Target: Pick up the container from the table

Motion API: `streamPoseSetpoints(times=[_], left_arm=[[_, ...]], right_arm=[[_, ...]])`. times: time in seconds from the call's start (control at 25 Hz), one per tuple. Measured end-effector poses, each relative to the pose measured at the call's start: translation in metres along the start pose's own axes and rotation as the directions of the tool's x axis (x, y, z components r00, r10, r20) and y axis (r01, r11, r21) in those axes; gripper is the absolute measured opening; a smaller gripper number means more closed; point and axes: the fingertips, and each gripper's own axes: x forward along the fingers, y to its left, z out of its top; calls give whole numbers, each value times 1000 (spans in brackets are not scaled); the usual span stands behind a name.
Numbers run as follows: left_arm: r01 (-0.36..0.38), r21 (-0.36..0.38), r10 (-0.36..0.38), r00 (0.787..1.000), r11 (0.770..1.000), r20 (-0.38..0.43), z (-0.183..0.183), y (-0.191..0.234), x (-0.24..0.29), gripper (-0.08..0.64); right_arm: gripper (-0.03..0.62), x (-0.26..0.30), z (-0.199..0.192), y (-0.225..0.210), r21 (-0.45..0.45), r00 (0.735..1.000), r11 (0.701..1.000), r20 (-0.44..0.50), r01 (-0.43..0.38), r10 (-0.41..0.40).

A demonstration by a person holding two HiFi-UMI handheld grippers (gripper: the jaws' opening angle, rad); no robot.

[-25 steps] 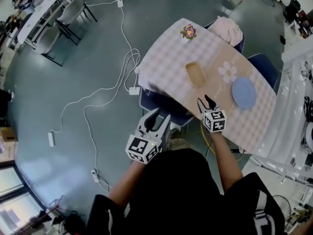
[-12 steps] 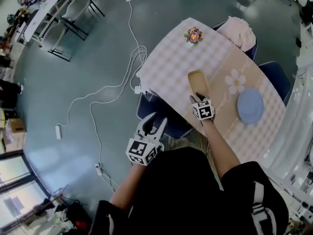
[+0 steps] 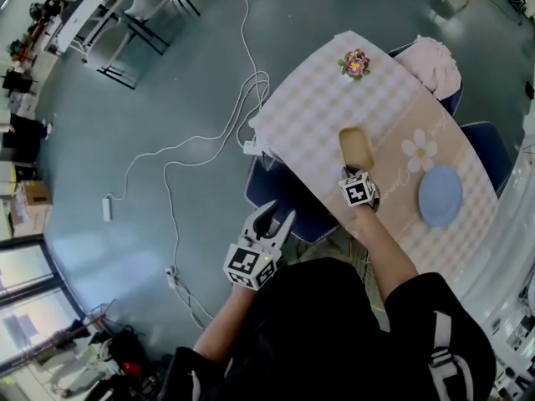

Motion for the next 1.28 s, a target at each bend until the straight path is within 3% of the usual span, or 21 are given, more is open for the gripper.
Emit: streamPoseSetpoints(times=[0.2, 0.32, 0.6, 0.8, 1.0, 1.12, 1.28], left_arm=[[57, 17, -58, 998, 998, 4, 6, -4, 3, 140], [100, 44, -102, 994, 994, 26, 20, -8, -2, 138], [163, 103, -171, 982, 981, 76, 51, -9, -33, 133], [182, 134, -200, 970, 974, 135, 73, -1, -53, 124], [229, 155, -252, 956, 961, 151, 87, 2, -60, 114], [272, 172, -300, 940, 947, 164, 96, -9, -63, 103], [338, 175, -366, 914, 925, 174, 99, -32, -60, 87]], right_arm=[[16, -30, 18, -6, 30, 994, 999, 110, 25, -28], [15, -70, 43, -7, 73, 975, 997, 218, 29, -45], [14, -208, 109, 4, 149, 879, 986, 458, 74, -135], [15, -289, 148, 48, 88, 813, 989, 563, 120, -149], [15, -344, 178, 100, 75, 748, 990, 649, 115, -136], [15, -365, 186, 121, 67, 720, 990, 680, 127, -138], [15, -384, 182, 122, 95, 702, 982, 688, 165, -184]])
